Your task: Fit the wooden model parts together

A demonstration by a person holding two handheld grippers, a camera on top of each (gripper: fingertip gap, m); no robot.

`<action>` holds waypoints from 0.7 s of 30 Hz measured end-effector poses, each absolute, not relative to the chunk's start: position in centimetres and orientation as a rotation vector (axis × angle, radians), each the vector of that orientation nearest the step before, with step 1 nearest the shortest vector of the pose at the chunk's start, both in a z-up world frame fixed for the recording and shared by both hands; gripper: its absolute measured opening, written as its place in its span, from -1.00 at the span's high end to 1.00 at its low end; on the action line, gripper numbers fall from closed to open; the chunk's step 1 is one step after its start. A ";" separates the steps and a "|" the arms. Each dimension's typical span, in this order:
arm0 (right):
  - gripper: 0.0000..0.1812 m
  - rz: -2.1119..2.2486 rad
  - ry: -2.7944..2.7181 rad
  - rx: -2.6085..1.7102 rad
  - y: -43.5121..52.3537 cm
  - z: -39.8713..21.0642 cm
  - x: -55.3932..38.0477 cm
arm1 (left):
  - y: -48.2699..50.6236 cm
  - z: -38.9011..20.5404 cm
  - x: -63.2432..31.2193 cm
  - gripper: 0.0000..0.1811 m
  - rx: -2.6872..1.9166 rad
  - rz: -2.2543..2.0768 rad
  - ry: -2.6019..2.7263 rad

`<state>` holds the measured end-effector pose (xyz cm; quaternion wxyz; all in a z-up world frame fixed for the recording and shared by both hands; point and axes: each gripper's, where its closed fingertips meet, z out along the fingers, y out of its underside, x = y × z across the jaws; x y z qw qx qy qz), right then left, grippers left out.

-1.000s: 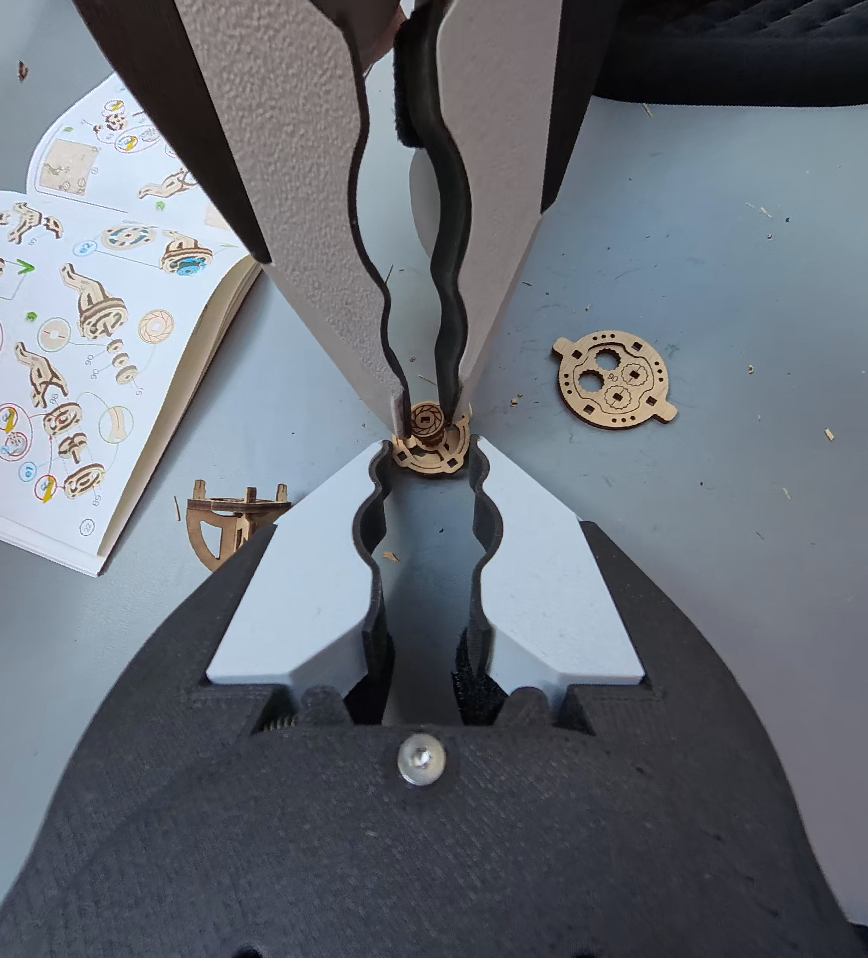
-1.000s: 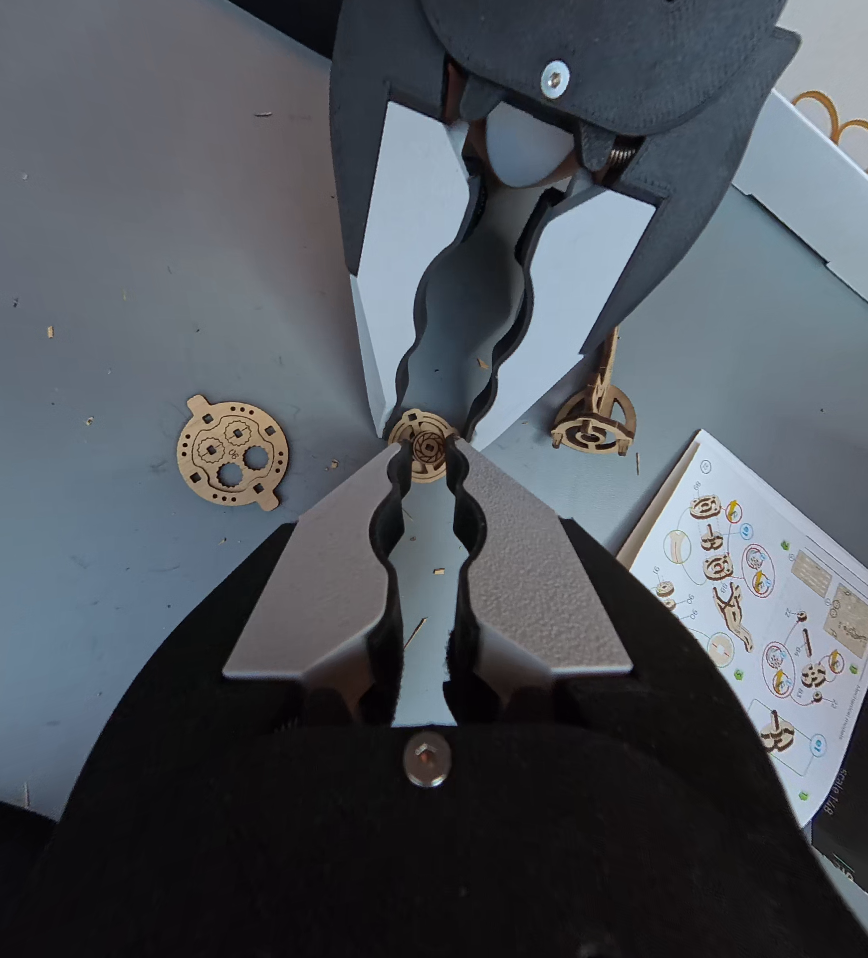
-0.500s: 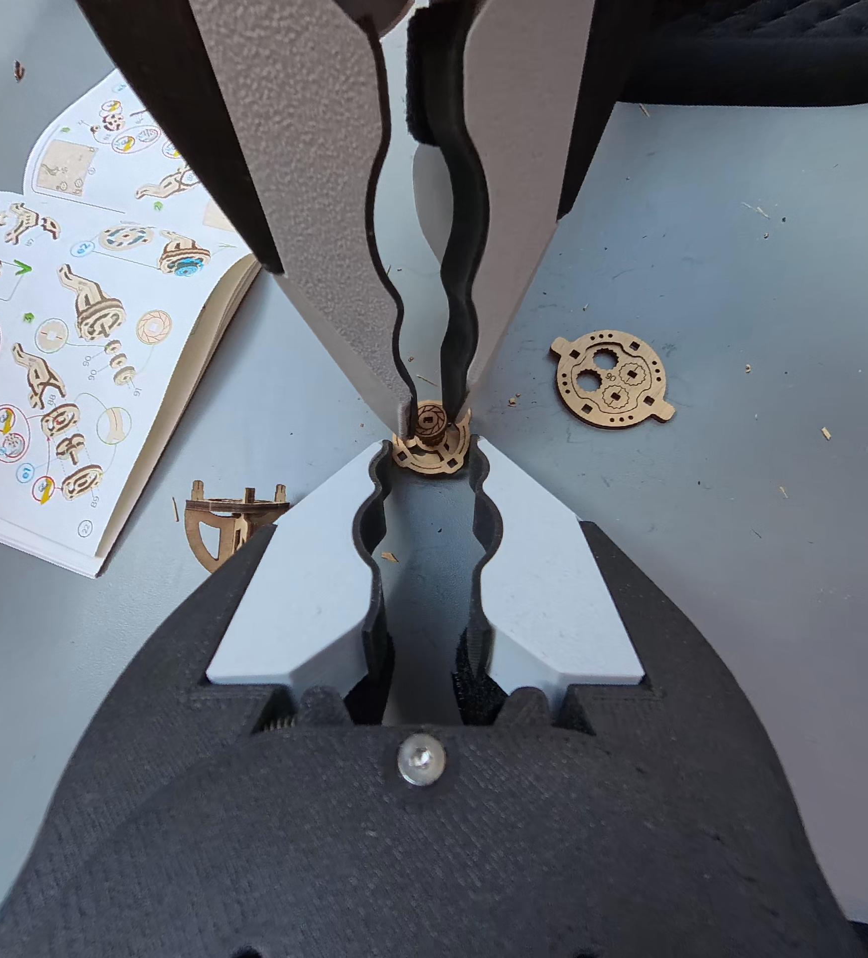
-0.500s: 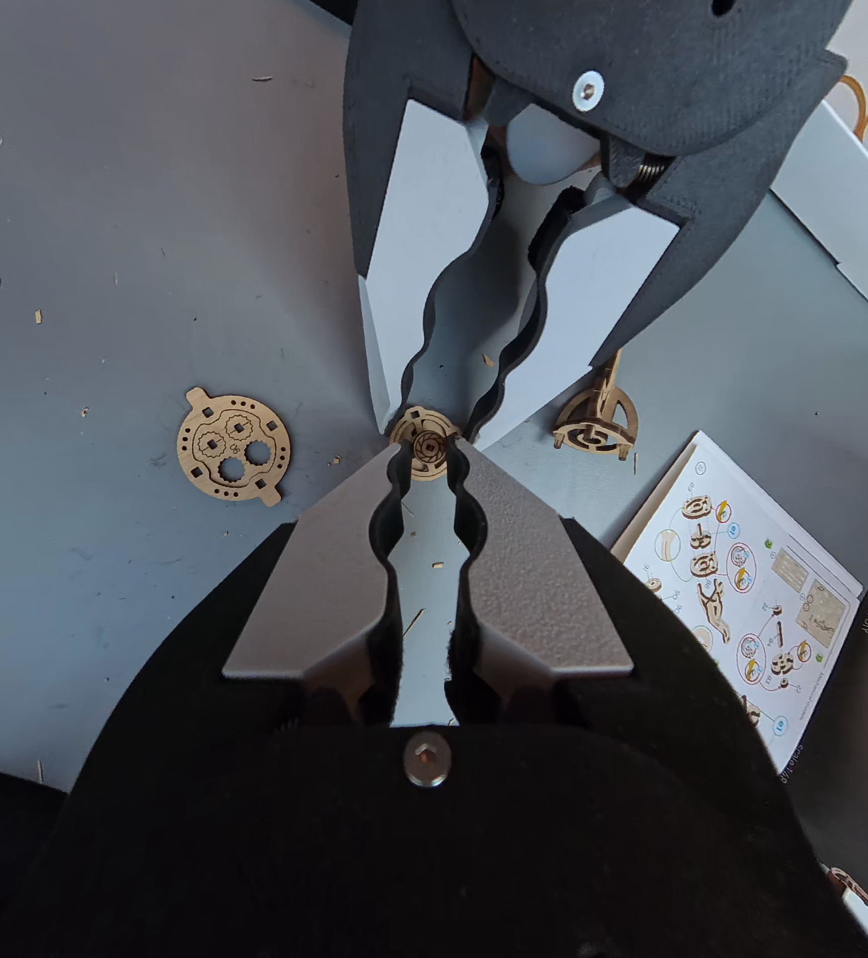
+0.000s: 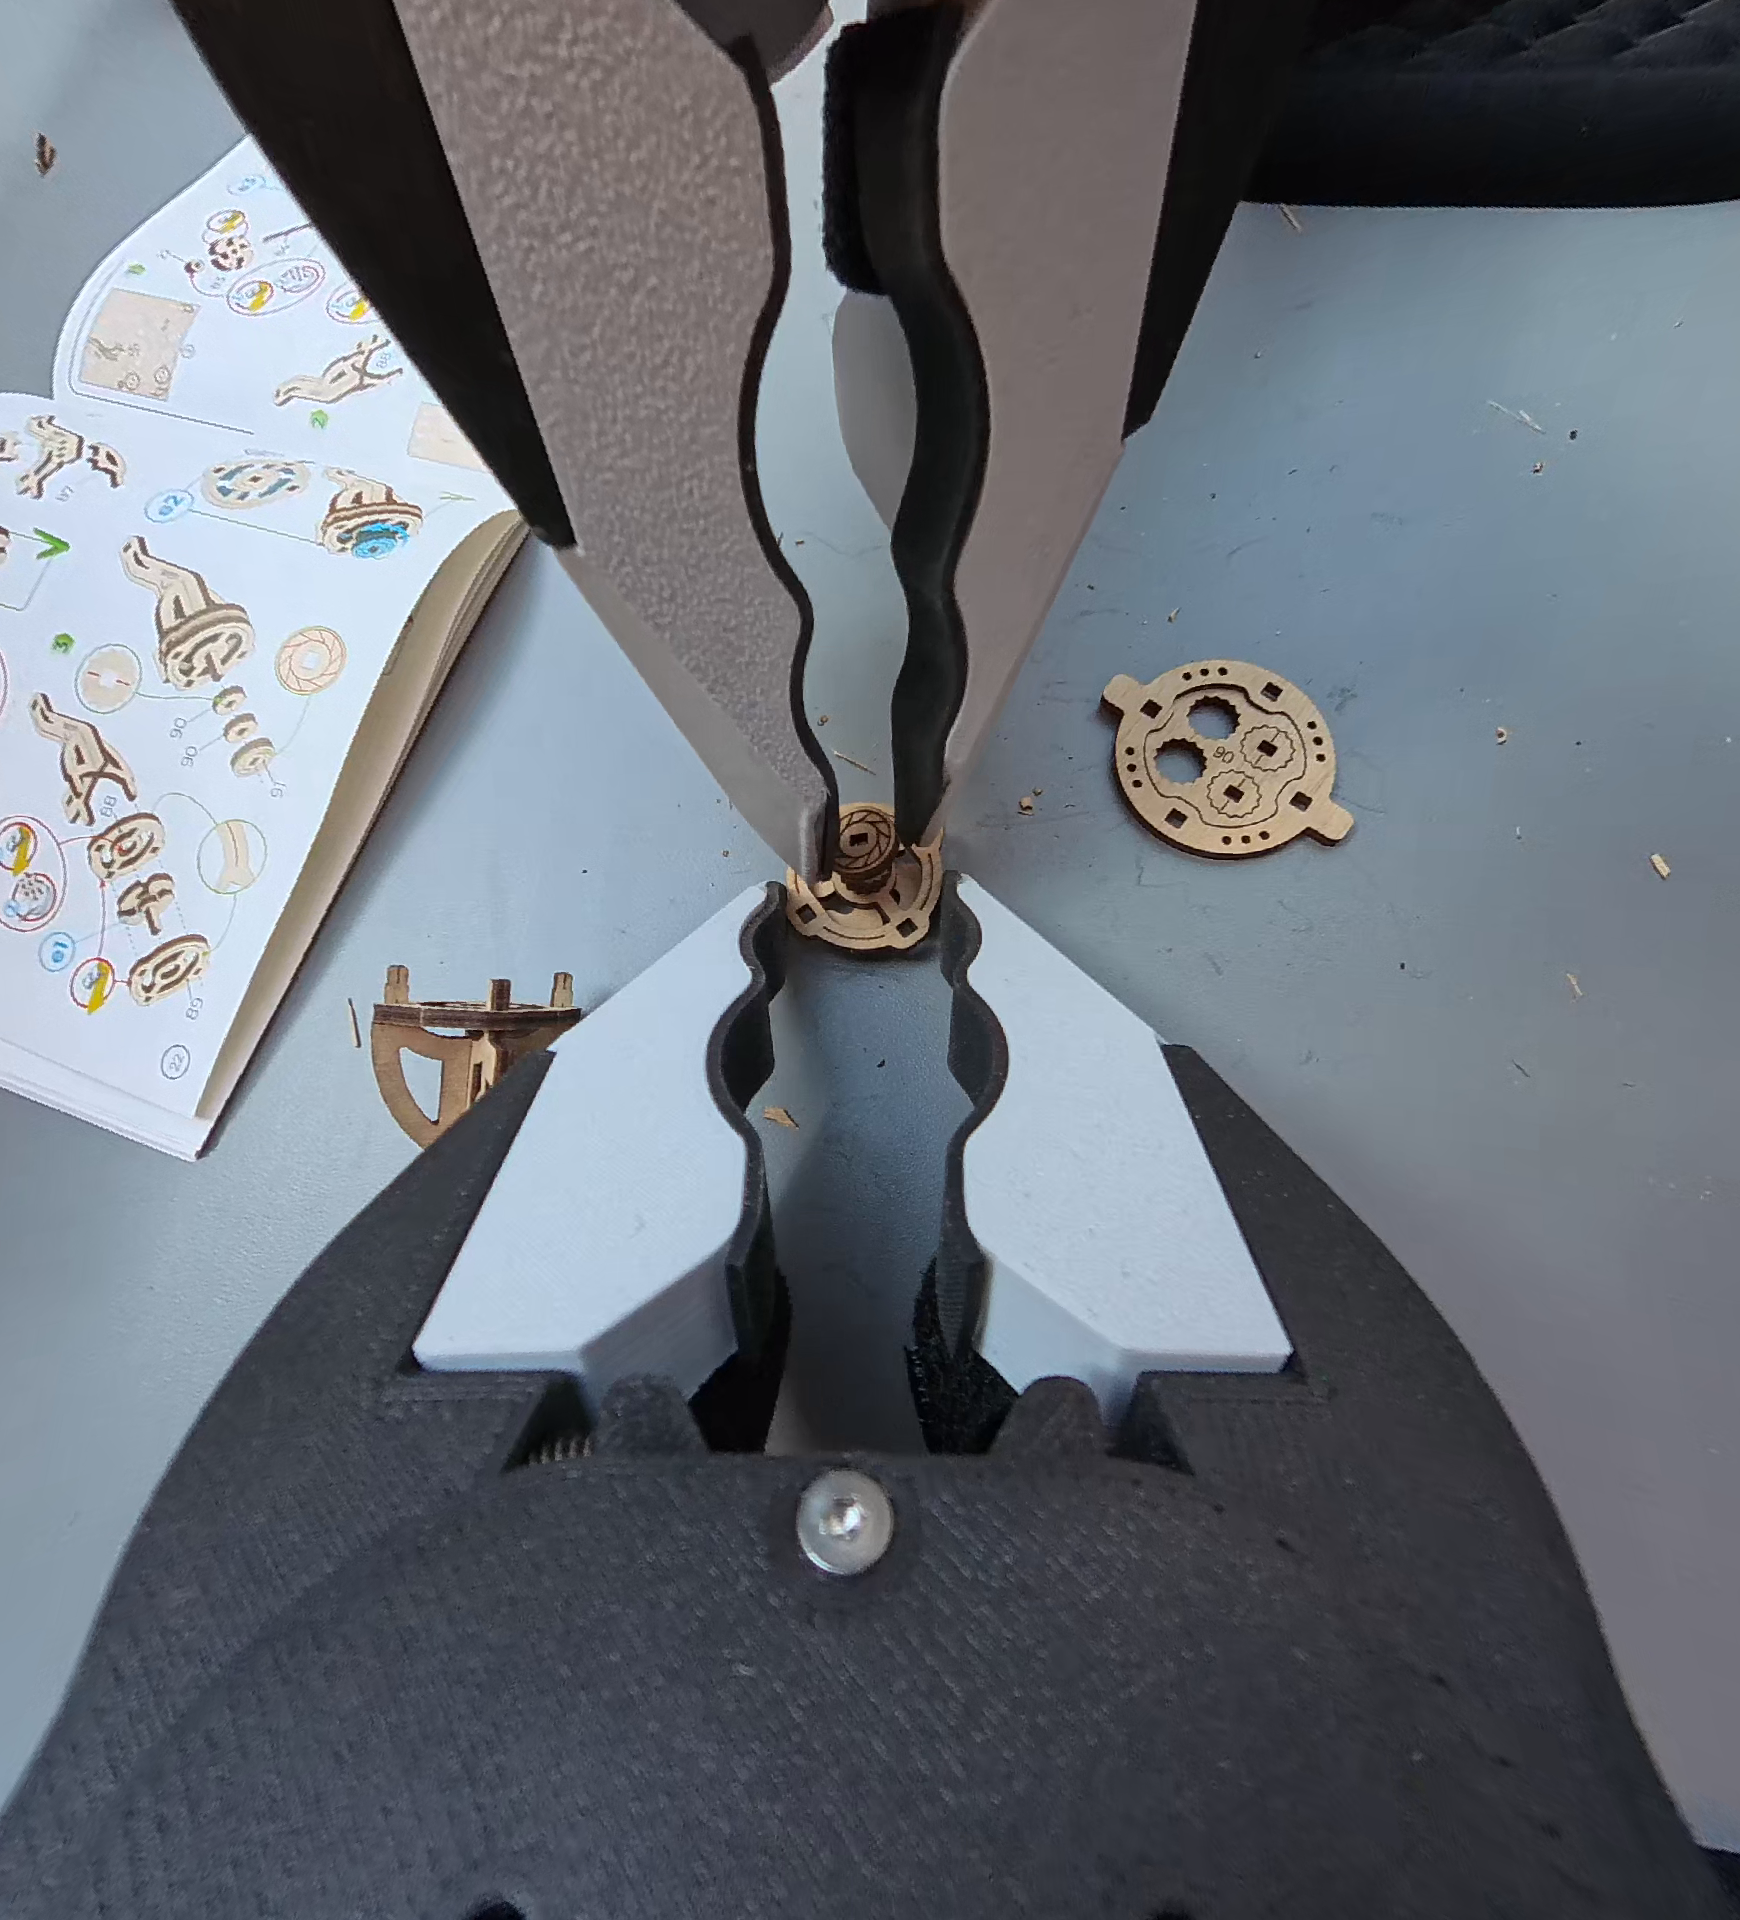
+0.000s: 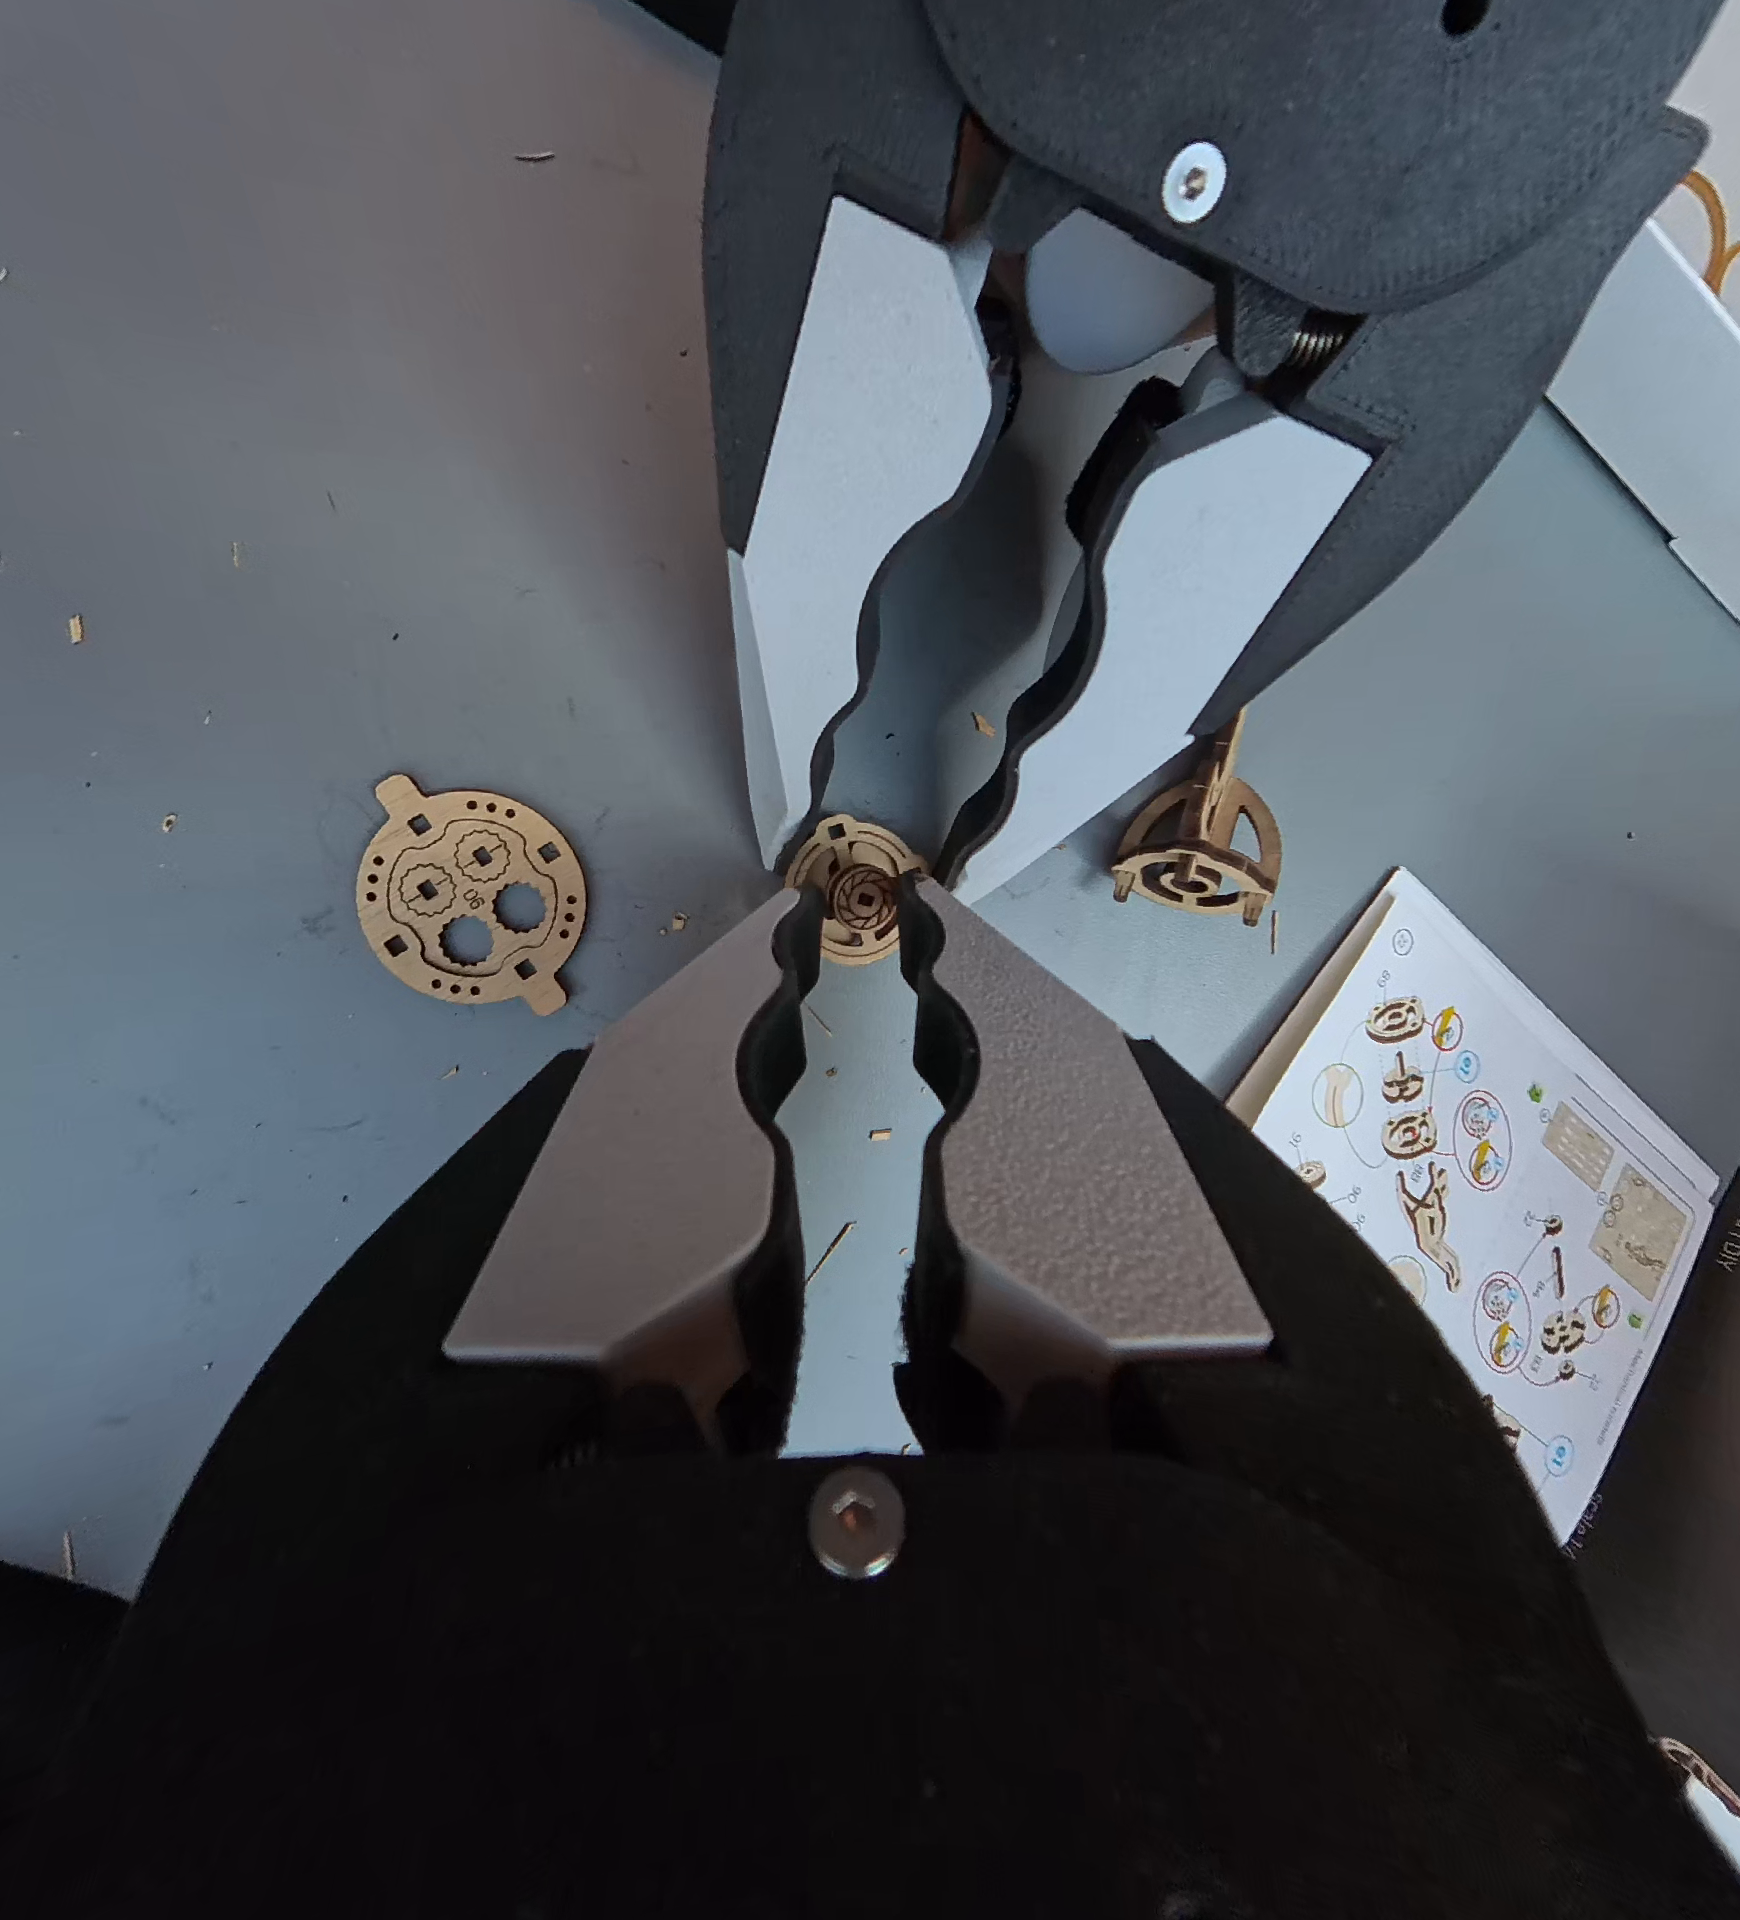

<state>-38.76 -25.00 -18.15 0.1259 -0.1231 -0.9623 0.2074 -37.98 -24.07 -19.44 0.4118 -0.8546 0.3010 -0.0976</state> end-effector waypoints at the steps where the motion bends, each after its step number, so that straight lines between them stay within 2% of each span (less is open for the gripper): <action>1: 0.85 0.607 -2.800 -0.360 -25.0 -18.1 -38.8 | -24.1 -19.4 -38.0 0.69 -2.150 -0.246 0.757; 12: 0.77 0.704 -2.770 -0.414 -25.3 -17.5 -38.9 | -24.1 -19.4 -37.9 0.69 -2.148 -0.244 0.761; 17: 0.76 1.057 -2.632 -0.672 -25.2 -16.0 -38.8 | -24.2 -19.4 -38.0 0.69 -2.147 -0.243 0.761; 21: 0.82 1.323 -2.445 -0.851 -24.9 -15.6 -38.9 | -24.2 -19.4 -38.0 0.69 -2.141 -0.229 0.766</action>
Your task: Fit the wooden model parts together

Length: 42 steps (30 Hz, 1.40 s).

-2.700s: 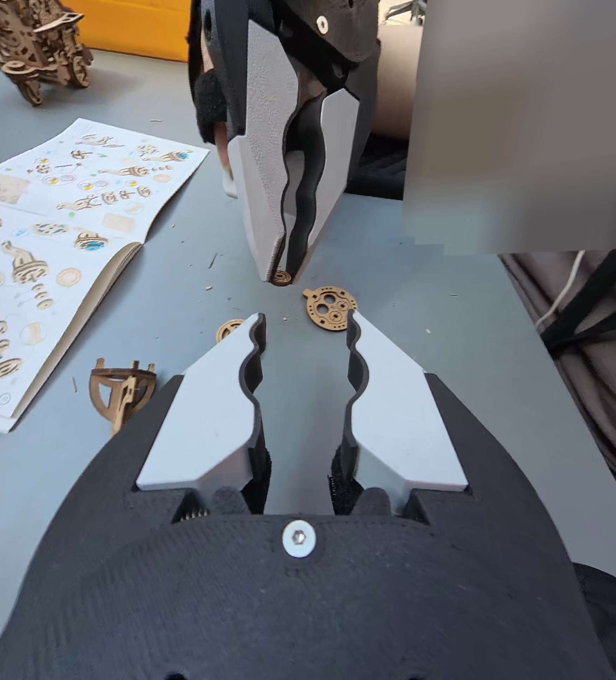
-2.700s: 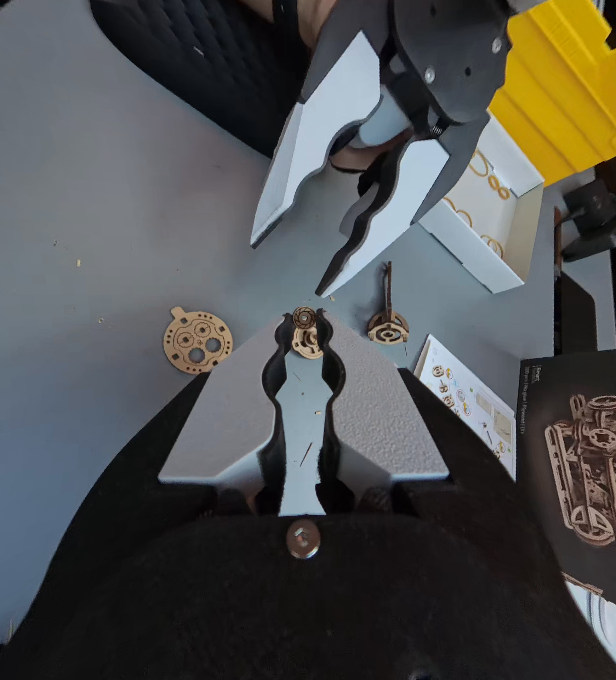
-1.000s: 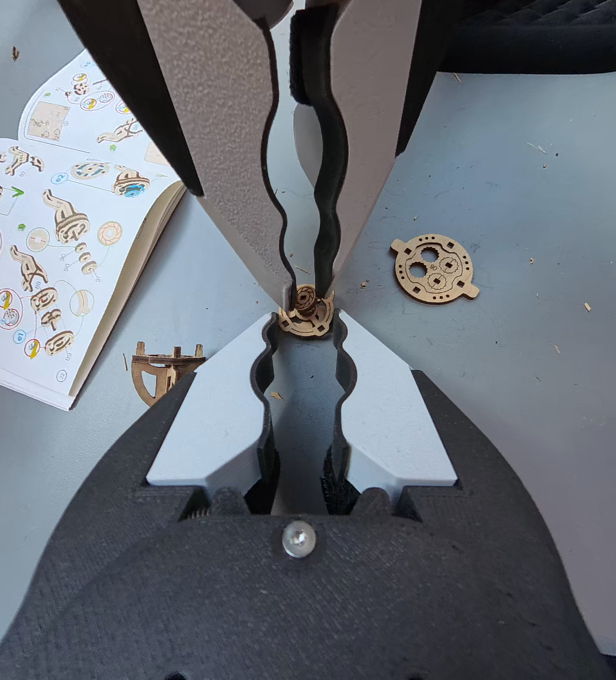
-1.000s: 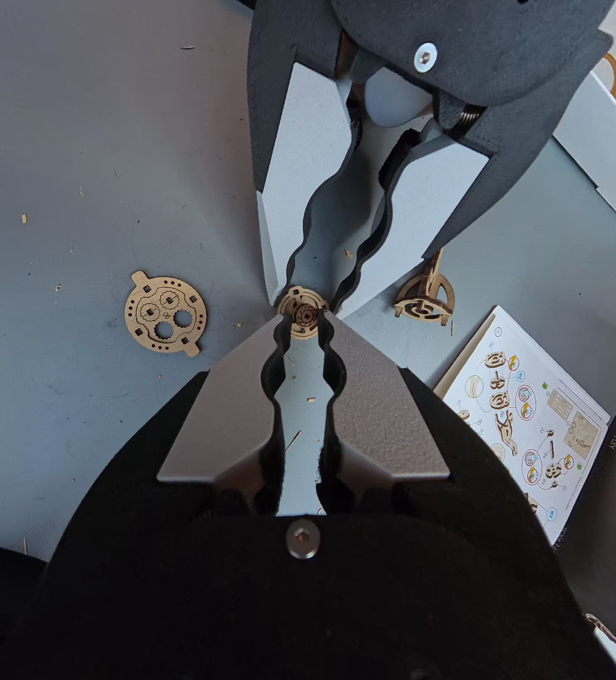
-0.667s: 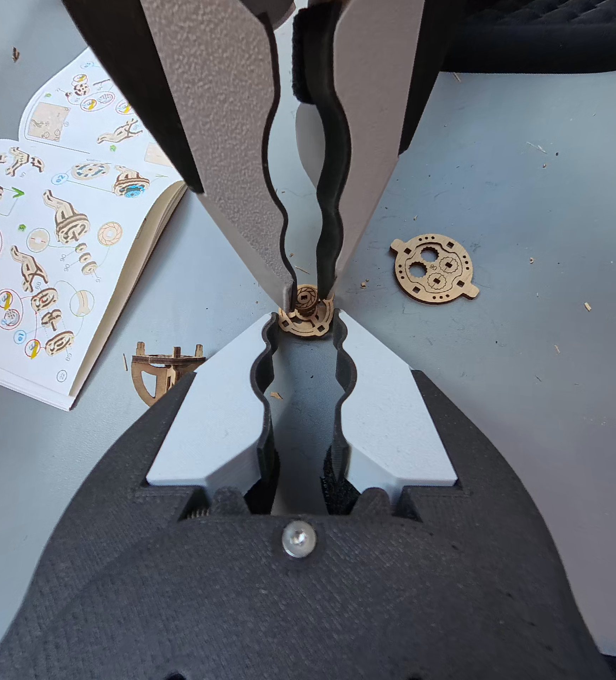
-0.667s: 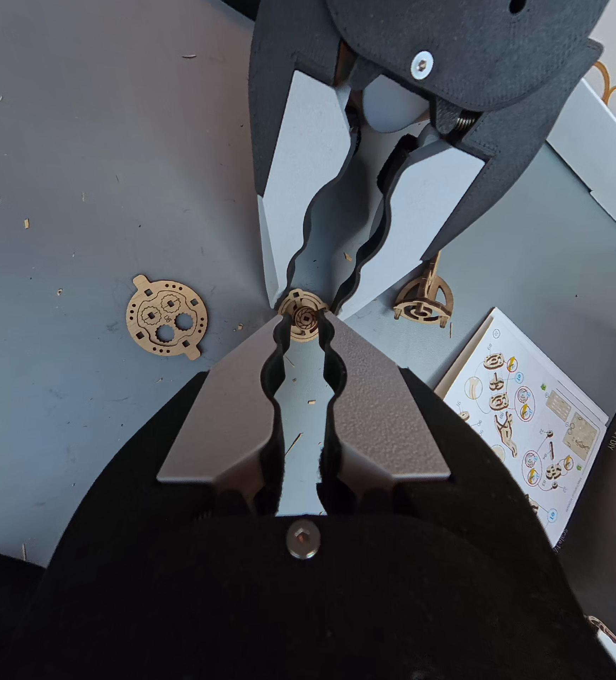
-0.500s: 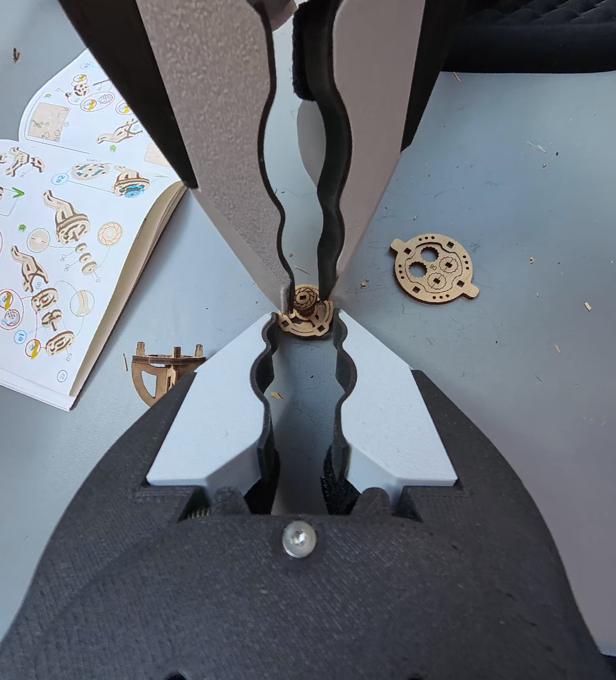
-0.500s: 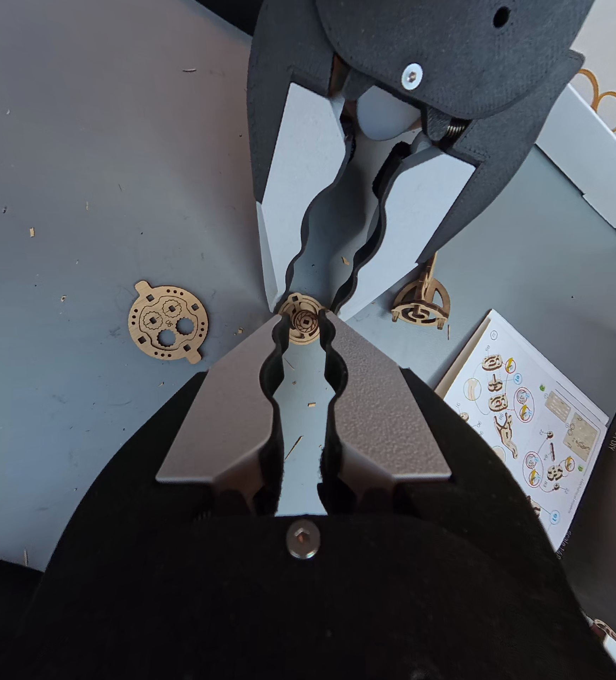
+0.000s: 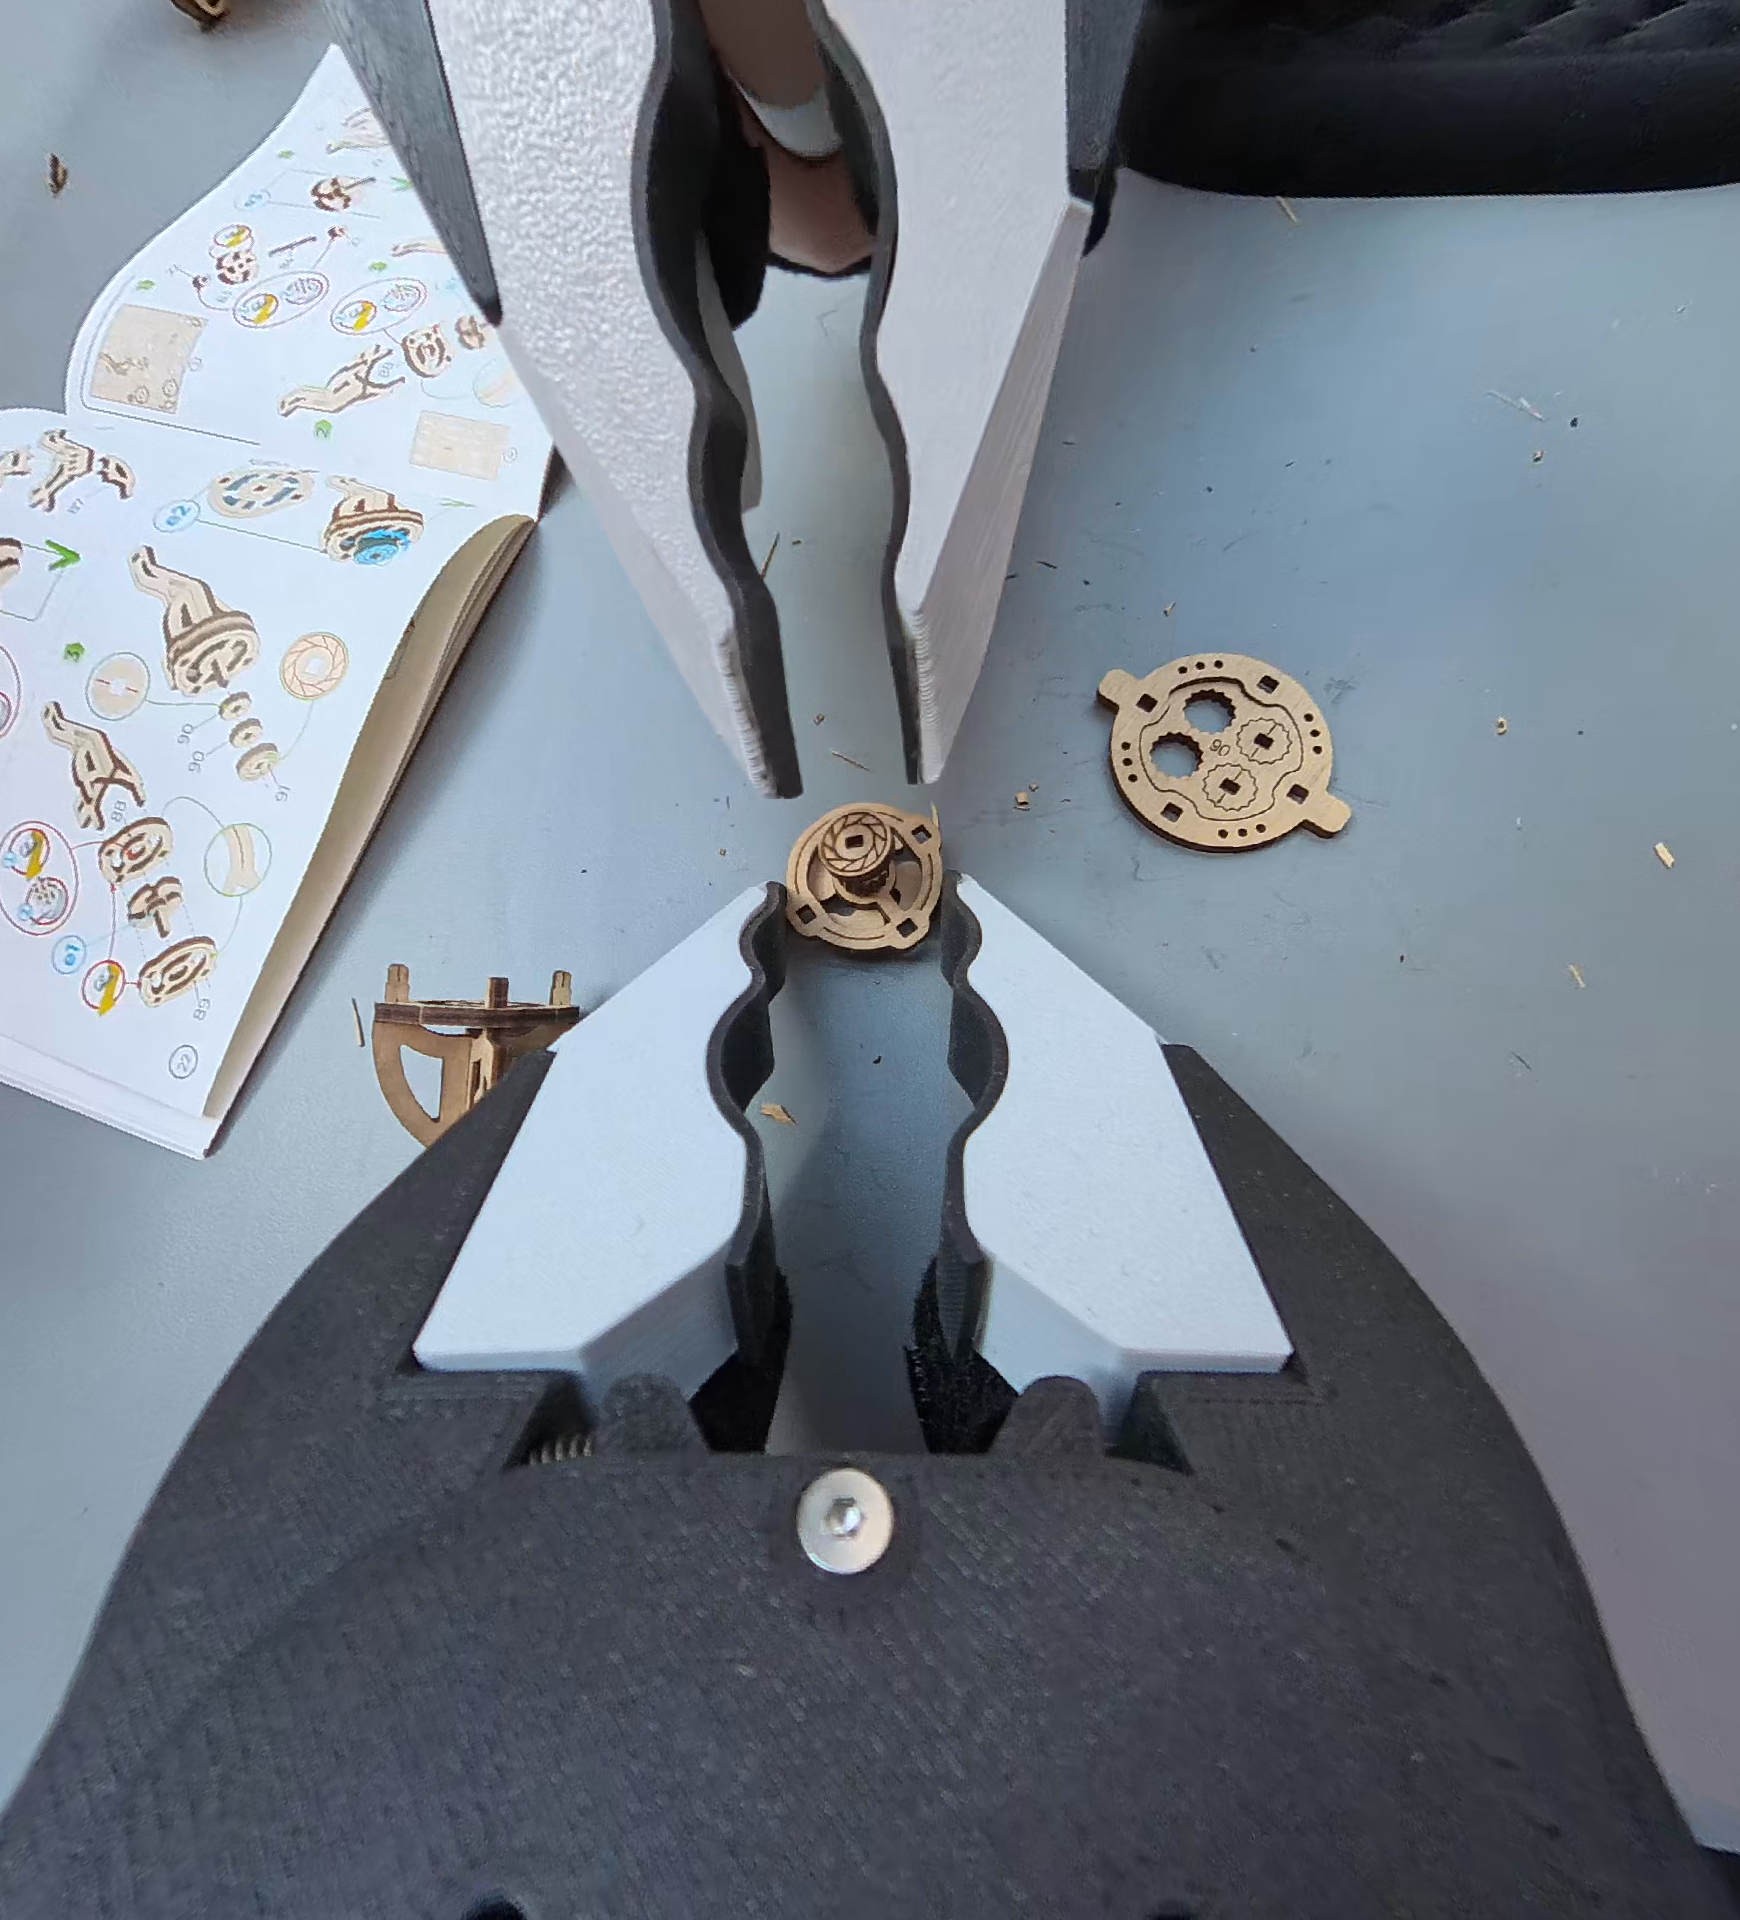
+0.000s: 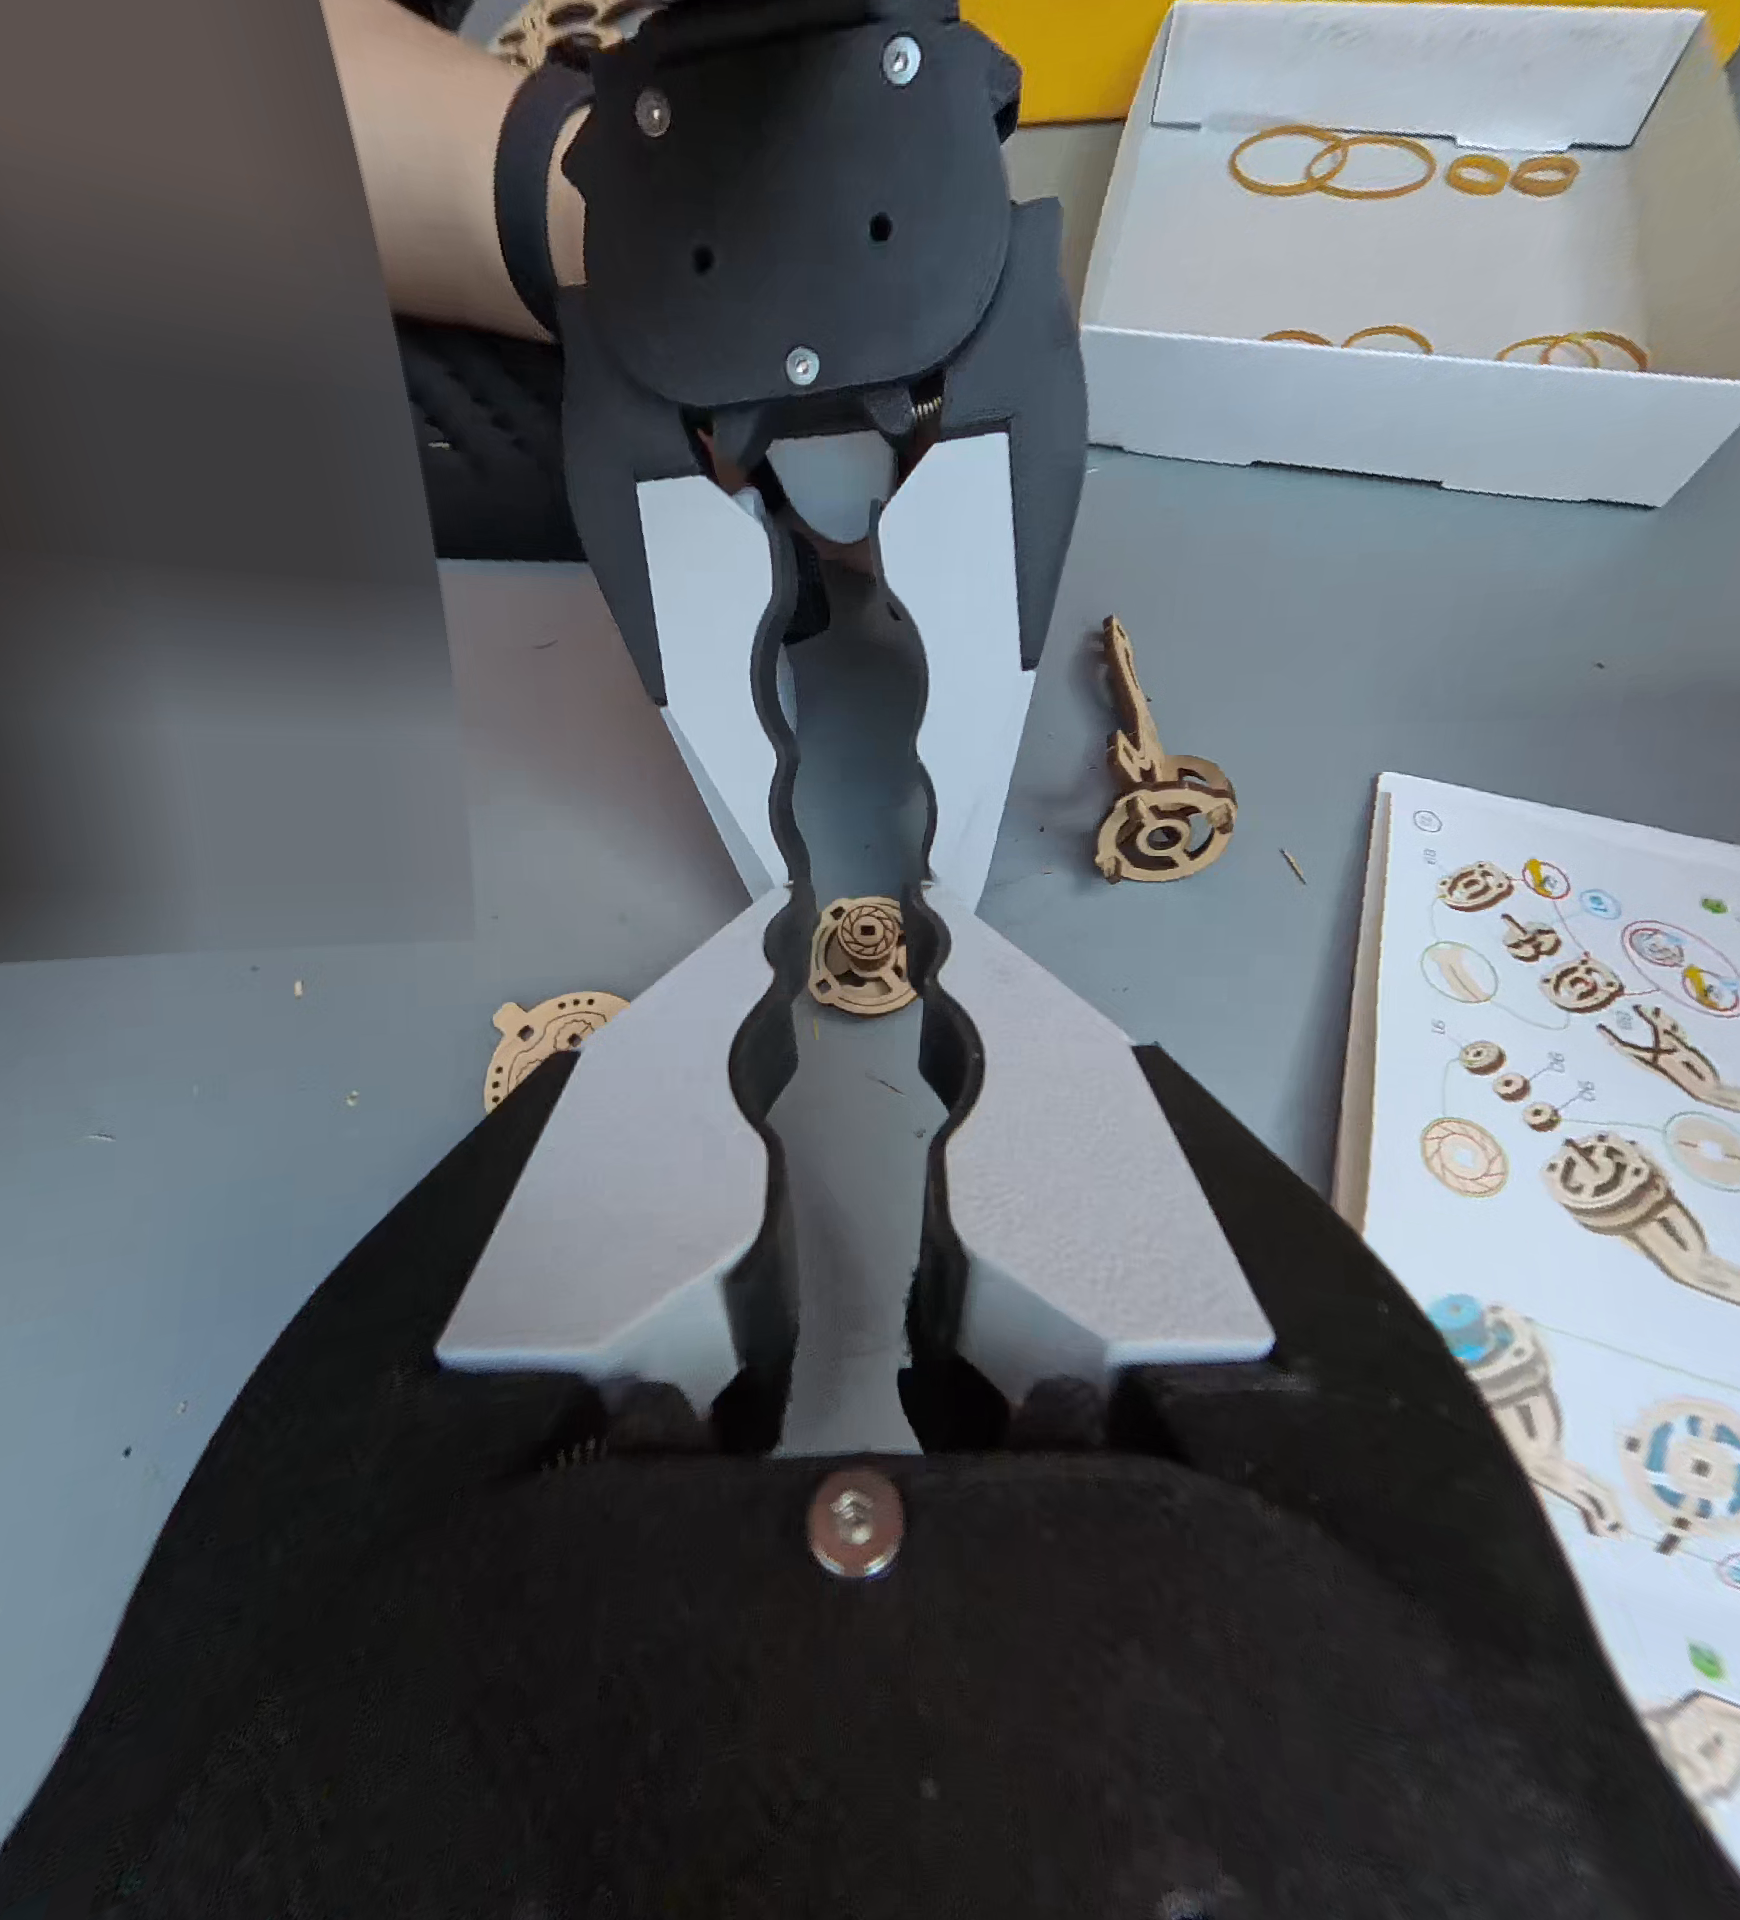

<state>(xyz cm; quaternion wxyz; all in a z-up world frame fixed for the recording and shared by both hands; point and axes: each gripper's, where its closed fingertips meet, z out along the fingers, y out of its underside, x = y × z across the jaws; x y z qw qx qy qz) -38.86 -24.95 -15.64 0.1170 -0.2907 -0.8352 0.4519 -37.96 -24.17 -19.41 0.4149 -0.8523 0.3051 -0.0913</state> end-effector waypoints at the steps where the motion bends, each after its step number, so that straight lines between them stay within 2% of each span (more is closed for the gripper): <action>1: 0.82 1.347 -2.434 -0.873 -25.0 -15.8 -38.7 | -24.2 -19.4 -38.0 0.69 -2.140 -0.227 0.768; 8: 0.77 1.281 -2.396 -0.843 -24.9 -16.9 -39.3 | -24.2 -19.4 -38.0 0.69 -2.140 -0.228 0.767; 42: 0.85 1.312 -2.455 -0.881 -25.1 -17.6 -39.0 | -24.1 -19.4 -37.9 0.69 -2.141 -0.234 0.769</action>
